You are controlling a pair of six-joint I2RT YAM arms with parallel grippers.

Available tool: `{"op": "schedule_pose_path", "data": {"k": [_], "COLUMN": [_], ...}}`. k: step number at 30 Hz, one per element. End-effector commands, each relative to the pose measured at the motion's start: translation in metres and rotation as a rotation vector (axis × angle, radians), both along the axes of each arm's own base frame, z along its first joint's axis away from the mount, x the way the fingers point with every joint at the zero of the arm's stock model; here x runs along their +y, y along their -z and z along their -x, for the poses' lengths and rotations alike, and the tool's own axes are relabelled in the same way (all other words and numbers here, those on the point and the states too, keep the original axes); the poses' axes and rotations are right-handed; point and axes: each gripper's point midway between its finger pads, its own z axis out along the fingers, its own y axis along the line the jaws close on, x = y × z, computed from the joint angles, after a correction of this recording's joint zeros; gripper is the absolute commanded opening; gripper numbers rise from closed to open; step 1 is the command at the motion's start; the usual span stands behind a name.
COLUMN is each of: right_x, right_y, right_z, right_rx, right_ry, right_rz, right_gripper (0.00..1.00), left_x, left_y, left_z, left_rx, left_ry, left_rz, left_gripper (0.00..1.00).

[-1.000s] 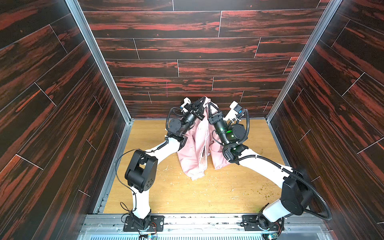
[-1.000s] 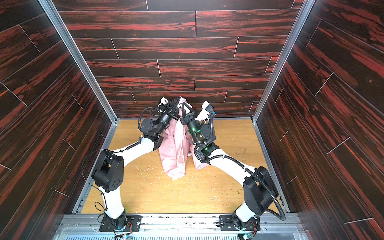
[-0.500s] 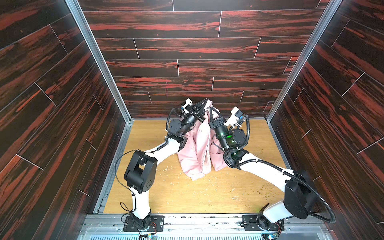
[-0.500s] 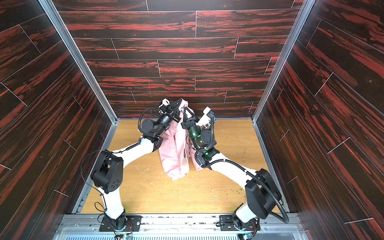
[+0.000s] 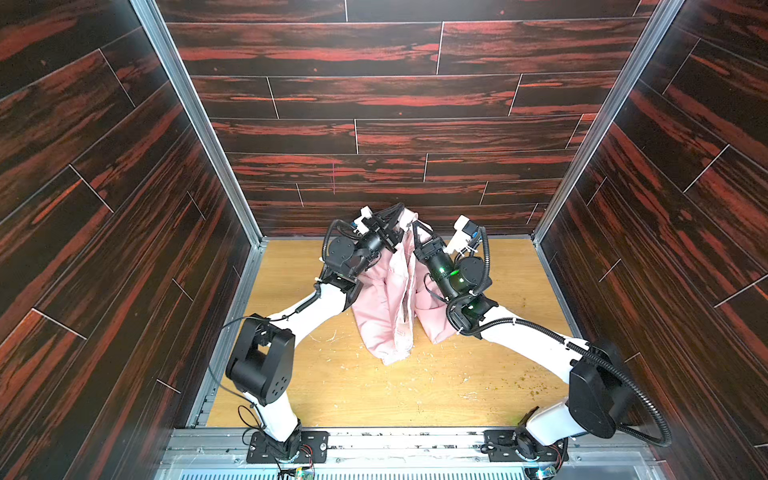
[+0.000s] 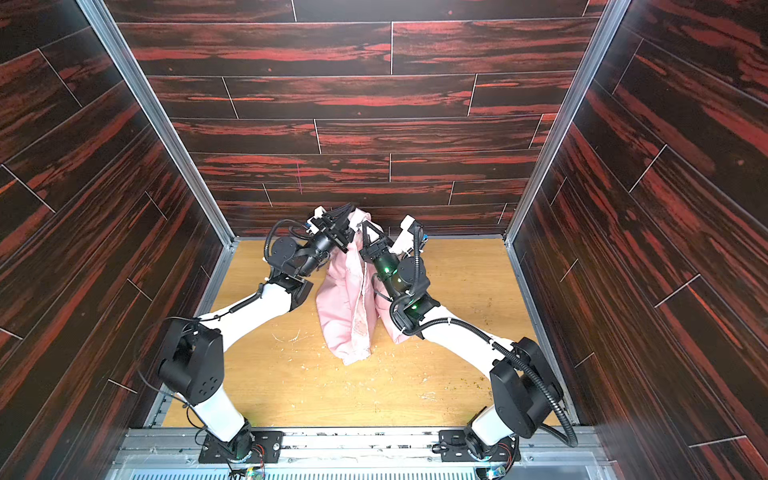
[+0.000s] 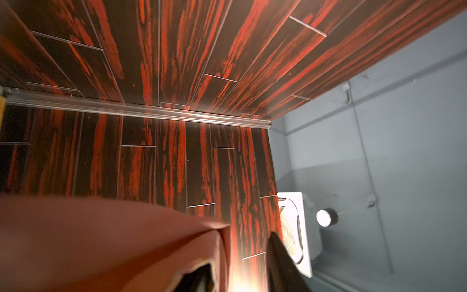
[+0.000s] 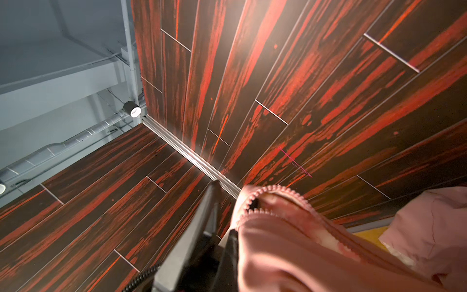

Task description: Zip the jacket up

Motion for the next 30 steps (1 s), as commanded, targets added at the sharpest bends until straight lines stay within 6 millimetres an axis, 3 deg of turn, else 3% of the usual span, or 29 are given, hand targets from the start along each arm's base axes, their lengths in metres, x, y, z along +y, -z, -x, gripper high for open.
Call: {"op": "schedule_pose_path", "data": {"k": [1,11,20,24,30], "right_x": [-0.007,-0.009,-0.006,-0.005,-0.005], "right_y": [-0.005,0.002,0.009,0.007,0.005], "right_z": [0.003,0.002,0.004,0.005,0.008], "right_rx": [0.009,0.056,0.081,0.079,0.074], "right_ry": [-0.024,-0.07,-0.089,-0.098,-0.103], "right_rz": [-0.051,-0.057,-0.049,-0.052,-0.057], "right_gripper": [0.0,0.0,0.0,0.0,0.0], "left_x": [0.002,-0.004,-0.005,-0.006,-0.007], "left_y": [-0.003,0.016,0.006,0.01,0.013], "left_z": [0.015,0.026,0.026,0.026,0.026], "left_rx": [0.002,0.027,-0.009,-0.001,-0.002], "left_ry": [0.027,0.064,0.064,0.074,0.075], "left_rz": [-0.023,-0.132,-0.108,-0.117,-0.131], "left_gripper": [0.43,0.39,0.22,0.1,0.0]}}
